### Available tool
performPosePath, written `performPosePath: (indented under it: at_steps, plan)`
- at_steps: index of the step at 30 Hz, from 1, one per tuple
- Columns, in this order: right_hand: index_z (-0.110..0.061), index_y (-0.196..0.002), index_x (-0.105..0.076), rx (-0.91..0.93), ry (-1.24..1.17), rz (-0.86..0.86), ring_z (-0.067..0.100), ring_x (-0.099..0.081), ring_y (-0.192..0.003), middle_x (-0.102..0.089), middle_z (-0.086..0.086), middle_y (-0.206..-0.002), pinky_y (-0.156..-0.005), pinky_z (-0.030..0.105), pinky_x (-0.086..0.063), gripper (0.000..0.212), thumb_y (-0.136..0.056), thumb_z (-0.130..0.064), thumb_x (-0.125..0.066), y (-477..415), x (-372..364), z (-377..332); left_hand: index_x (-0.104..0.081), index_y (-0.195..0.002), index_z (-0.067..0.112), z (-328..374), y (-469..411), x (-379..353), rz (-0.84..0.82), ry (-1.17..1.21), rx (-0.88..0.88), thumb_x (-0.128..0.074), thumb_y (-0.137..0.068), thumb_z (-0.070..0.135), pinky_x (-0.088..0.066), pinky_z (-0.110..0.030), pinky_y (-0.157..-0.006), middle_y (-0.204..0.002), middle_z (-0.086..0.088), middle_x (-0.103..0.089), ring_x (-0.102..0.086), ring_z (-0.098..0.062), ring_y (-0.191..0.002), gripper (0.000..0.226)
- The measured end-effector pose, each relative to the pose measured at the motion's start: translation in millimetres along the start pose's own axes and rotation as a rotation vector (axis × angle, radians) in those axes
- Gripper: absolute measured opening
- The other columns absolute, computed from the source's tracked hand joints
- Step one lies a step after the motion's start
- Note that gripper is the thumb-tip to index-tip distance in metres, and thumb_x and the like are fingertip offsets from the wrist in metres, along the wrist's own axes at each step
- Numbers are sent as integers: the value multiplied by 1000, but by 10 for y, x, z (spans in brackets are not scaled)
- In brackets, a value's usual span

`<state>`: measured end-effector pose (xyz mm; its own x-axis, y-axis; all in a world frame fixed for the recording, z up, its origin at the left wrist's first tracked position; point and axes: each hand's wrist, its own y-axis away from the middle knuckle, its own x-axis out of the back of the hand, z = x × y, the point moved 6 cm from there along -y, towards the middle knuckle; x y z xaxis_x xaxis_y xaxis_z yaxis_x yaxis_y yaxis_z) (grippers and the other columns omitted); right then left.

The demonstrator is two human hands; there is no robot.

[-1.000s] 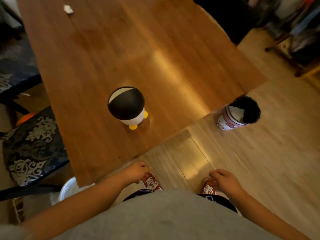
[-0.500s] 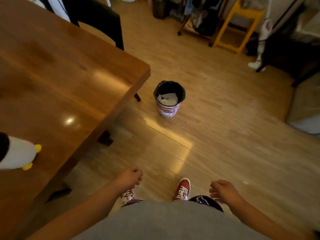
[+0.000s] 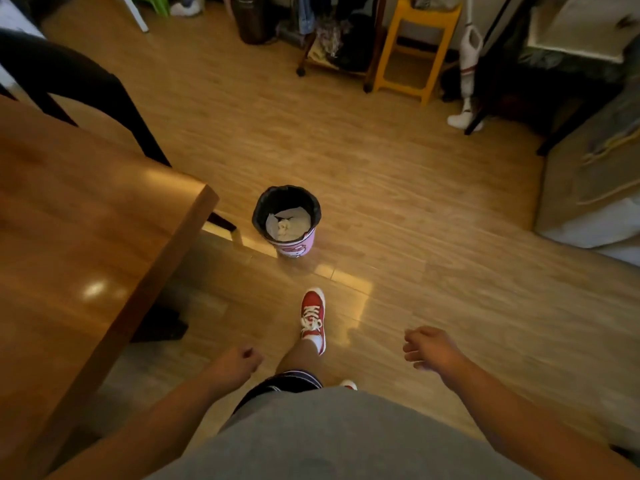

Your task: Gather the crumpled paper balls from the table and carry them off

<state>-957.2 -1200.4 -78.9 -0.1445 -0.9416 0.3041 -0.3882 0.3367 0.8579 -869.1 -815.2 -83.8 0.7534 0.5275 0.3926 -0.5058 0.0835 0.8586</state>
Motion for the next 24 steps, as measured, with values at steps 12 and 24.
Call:
performPosePath:
  at_steps: [12, 24]
  plan:
    - [-4, -91, -63, 20, 13, 74, 21, -61, -64, -67, 13, -82, -54, 28, -46, 22, -94, -26, -59, -873, 769, -1755, -59, -96, 10, 1677, -1266, 1177, -61, 11, 43, -51, -96, 28, -43, -29, -64, -87, -8, -62, -56, -19, -75, 19]
    - [1, -88, -59, -128, 60, 117, 27, -55, -64, -62, 17, -79, -57, 31, -39, 22, -95, -20, -57, -1857, 2257, -2226, -62, -99, 9, 4546, -2211, 1352, -84, 50, -136, -50, -97, 37, -49, -36, -71, -95, -8, -66, -65, -24, -88, 31]
